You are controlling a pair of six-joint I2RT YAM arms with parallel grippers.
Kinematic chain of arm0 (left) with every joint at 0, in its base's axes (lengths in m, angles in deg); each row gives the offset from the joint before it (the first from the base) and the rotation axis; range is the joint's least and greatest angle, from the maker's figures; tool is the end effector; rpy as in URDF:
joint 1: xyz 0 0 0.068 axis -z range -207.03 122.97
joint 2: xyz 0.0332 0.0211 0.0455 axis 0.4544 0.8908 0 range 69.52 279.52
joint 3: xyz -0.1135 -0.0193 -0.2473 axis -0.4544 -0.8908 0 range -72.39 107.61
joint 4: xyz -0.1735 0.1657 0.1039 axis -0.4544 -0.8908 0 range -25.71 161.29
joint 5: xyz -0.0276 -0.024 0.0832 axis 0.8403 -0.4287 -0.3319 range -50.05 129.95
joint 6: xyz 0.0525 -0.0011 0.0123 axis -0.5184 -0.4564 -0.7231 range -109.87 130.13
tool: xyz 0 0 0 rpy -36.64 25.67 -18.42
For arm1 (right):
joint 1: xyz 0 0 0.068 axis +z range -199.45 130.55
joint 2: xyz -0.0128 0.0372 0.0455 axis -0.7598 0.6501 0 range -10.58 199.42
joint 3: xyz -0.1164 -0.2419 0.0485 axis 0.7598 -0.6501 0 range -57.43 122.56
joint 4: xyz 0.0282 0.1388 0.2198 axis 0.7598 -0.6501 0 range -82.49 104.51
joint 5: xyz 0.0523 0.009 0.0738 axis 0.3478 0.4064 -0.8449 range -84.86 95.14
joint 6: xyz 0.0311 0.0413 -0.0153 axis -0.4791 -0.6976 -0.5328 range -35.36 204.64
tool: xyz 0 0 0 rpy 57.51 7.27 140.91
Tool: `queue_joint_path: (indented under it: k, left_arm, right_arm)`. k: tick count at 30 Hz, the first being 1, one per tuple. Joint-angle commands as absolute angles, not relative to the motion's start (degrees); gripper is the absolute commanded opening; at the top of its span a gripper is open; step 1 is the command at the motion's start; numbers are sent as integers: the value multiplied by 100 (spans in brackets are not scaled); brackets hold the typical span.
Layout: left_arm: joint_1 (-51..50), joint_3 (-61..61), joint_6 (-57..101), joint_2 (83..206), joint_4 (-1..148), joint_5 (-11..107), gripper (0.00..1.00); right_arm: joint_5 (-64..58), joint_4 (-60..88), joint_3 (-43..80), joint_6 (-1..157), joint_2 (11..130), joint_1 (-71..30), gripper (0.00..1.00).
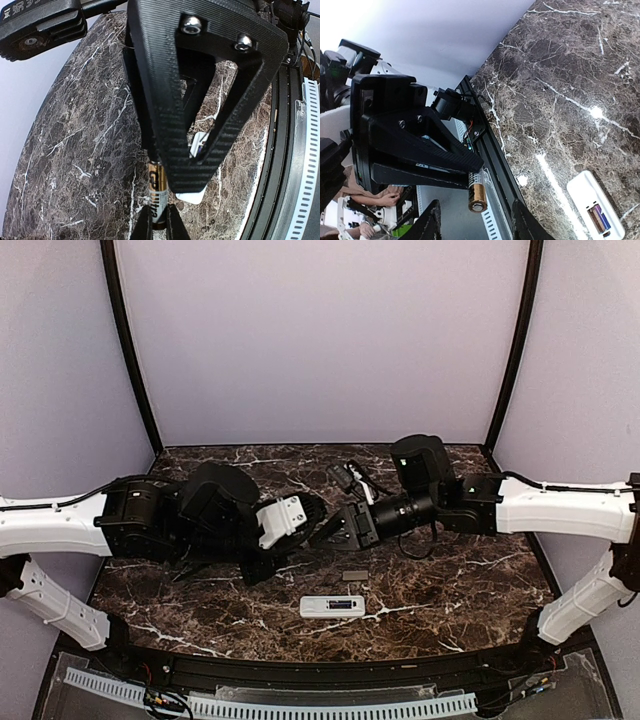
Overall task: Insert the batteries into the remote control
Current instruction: Pass from the left arm to the right
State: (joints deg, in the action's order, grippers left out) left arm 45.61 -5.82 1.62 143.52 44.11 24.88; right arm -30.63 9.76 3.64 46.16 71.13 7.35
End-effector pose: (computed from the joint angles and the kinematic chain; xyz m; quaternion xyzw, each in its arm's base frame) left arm 0.0945 -0.2712 0.3336 0.5246 0.7064 -0.1462 0.4521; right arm 0.1607 0.2835 0.3004 -0.2900 0.7680 0.5507 0.1509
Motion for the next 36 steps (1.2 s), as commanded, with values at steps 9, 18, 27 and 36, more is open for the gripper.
queue_joint_path:
  k: [9,18,27,36]
  left_arm:
    - [4601,-801,-109,14154,4553,2369,0]
    - [4601,-904,-271,14164,4791,2502,0]
    - [4601,-931,-411,14182,4839,2735,0]
    - [4601,-1066,-288,13866,5053,2642,34]
  right_arm:
    - [-3276,1425,420,4444,7256,780,29]
    - [-3202,1347,438,4509,7297,783,20]
    - [-3205,1416,353,4548,7357,781,7]
    - [-3345,1412,290,4656,7193,769,0]
